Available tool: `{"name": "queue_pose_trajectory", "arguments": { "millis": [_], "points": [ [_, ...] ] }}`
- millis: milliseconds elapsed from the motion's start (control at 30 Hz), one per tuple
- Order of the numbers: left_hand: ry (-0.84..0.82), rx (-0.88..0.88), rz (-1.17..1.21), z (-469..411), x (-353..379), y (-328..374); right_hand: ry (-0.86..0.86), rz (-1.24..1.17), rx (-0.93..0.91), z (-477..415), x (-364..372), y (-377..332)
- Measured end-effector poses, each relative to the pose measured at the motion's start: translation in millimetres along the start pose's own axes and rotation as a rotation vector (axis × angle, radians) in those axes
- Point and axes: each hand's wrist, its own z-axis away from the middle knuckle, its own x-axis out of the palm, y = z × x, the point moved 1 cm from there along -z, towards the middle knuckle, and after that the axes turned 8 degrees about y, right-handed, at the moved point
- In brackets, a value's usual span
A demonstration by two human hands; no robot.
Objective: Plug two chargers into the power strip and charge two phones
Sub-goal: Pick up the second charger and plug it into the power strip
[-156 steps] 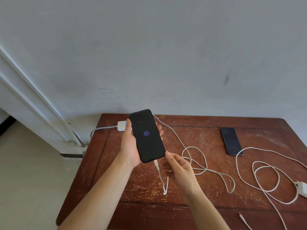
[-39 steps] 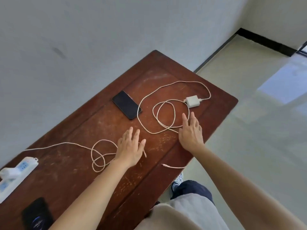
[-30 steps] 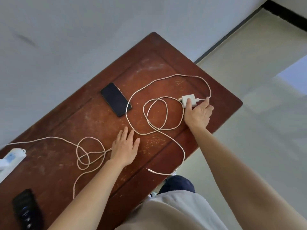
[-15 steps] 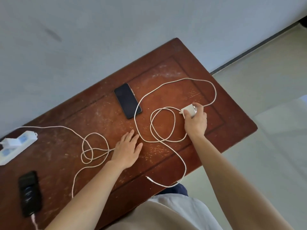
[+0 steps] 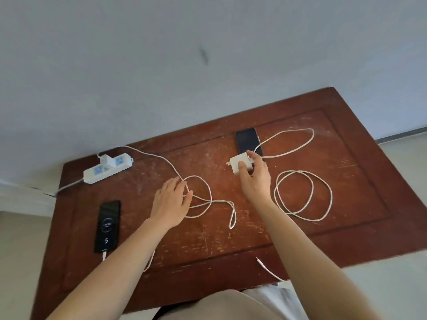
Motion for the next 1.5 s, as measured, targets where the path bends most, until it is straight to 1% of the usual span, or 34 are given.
{"name": "queue_pose_trajectory", "arguments": {
  "millis": [167,233,400,533,633,767,900,1000,1167,1300,1400,1500],
  "points": [
    [0.052,-0.058,0.008,7.6,-17.3,-87.8,-0.099,0.017,-0.118,42.6,63.4,-35.6],
    [0.063,-0.051,0.023,9.3,-22.1,-116.4,-0.113,0.036,-0.152,54.8,85.6,-46.8],
    [0.109,-0.053,0.072,25.1,-34.6,-212.3,-0.135,0.065,-0.200,100.0,168.6,-75.5],
    [0.092,-0.084,0.087,32.8,-35.8,-277.4,-0.181,0.139,-0.249,126.2,229.8,-92.5],
    [0.059,-0.086,0.069,30.8,-30.4,-311.6,-0.208,0.203,-0.298,138.7,263.5,-98.2],
    [0.021,-0.062,0.054,12.3,-20.5,-333.8,-0.237,0.262,-0.306,137.7,294.4,-102.5],
    [-0.017,-0.013,0.021,-13.6,-9.1,-340.5,-0.225,0.305,-0.286,124.1,318.9,-106.2],
    [-0.020,0.018,-0.001,-36.1,-2.4,-345.5,-0.254,0.346,-0.290,111.6,338.1,-107.7],
    [-0.031,0.038,-0.047,-65.3,8.2,-355.8,-0.306,0.415,-0.354,94.0,366.5,-109.9],
    [-0.055,0.010,0.029,-67.4,21.1,-362.6,-0.331,0.471,-0.453,82.1,379.9,-109.7],
    [-0.016,0.014,0.083,-66.5,26.6,-366.0,-0.334,0.470,-0.506,74.6,385.3,-109.1],
    [0.023,0.021,0.115,-67.6,29.4,-368.8,-0.339,0.459,-0.518,71.2,388.8,-111.7]
  ]
}}
